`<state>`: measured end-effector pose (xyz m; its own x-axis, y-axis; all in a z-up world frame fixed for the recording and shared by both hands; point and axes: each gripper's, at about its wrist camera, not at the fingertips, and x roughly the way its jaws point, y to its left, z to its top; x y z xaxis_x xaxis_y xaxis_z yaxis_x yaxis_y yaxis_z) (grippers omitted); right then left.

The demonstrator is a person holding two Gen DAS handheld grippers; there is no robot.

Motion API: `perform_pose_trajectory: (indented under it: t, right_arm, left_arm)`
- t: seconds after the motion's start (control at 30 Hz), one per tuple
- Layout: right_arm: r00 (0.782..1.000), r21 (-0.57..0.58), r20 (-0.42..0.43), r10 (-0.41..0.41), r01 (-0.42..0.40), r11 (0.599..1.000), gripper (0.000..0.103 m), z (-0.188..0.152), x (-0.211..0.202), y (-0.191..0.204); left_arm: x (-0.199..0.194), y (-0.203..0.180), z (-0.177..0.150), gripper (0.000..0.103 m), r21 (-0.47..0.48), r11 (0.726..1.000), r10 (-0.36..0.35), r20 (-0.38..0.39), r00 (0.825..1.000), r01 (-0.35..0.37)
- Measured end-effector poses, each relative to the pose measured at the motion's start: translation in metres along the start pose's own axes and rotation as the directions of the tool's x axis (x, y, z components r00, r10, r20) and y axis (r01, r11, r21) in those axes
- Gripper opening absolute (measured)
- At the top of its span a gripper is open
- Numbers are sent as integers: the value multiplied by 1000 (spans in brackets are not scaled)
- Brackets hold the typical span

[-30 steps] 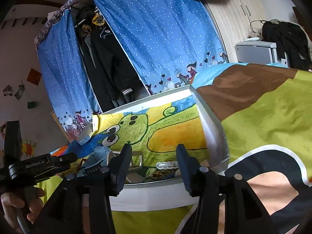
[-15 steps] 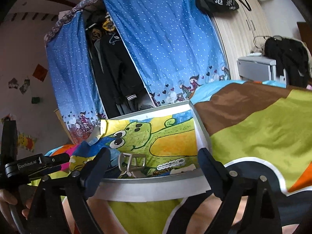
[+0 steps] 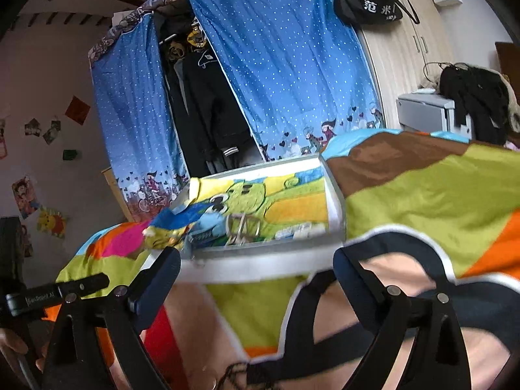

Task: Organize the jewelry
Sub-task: 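Withdraw both grippers from the tray back over the bed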

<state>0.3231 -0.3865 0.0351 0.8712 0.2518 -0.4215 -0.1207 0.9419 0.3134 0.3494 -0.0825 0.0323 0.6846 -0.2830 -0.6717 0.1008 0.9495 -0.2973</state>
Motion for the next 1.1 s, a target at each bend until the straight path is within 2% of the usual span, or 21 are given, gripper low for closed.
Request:
perform_pose_trajectory:
  t: [0.33,0.4,0.6,0.8,0.9,1.1]
  right_arm:
    - [999,-10,-48,-8,7,1000,102,-47,-50,29]
    - [997,-21,-72,-10,9,1000,103,-58,-56,35]
    - [982,-42,-184,-32,25,999,103,-93,-63,54]
    - [951,-10,-303,-53,52,999,103,-113,-53,53]
    - [926,-16,-366,-94,95,995,103,-121,-41,48]
    - [874,10,-474,-108,128,992,103,-134,-19,36]
  left_arm:
    - [-55,13,-87,69,49,999,19,-6,1000,-18]
    - [-62,15,-102,74,85,996,28,-12,1000,-26]
    - [-76,27,-143,74,152,987,59,-24,998,-55]
    - [-78,46,-167,74,131,989,76,-55,996,-69]
    - [-74,53,-170,74,111,990,99,-79,992,-90]
    - [-61,62,-175,74,99,986,147,-137,980,-134]
